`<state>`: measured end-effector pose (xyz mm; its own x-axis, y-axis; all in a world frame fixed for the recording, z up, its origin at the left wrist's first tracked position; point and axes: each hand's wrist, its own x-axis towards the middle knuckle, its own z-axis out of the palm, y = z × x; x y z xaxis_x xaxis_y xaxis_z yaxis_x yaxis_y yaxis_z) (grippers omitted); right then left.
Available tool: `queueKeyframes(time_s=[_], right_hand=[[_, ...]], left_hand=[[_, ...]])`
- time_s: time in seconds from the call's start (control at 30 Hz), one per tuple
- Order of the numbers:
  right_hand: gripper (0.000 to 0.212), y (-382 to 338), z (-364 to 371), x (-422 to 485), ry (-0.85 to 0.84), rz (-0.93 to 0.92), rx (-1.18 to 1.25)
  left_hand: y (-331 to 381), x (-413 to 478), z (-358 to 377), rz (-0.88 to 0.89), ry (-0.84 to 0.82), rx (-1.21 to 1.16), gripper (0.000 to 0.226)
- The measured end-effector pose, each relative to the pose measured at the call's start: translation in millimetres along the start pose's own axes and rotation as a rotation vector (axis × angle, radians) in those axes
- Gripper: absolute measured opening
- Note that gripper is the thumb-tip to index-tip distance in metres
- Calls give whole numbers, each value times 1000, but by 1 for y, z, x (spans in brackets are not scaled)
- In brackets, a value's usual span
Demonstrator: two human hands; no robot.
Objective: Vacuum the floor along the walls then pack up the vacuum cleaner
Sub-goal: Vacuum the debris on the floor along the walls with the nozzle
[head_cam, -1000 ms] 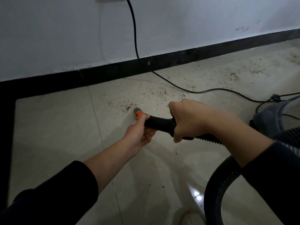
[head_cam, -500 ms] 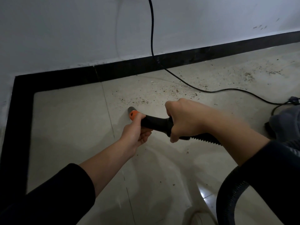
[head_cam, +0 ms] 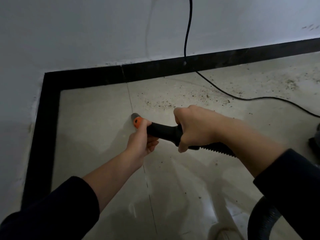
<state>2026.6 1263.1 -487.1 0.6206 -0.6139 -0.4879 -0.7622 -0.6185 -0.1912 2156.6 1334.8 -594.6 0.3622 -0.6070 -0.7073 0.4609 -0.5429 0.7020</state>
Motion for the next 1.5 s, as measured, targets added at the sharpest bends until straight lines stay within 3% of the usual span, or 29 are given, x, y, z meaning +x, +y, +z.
queueKeyframes(time_s=[1.5], right_hand=[[53,62,-7,-37,41,179,28]], left_hand=[[-5,9,81,-23,-190,78,37]])
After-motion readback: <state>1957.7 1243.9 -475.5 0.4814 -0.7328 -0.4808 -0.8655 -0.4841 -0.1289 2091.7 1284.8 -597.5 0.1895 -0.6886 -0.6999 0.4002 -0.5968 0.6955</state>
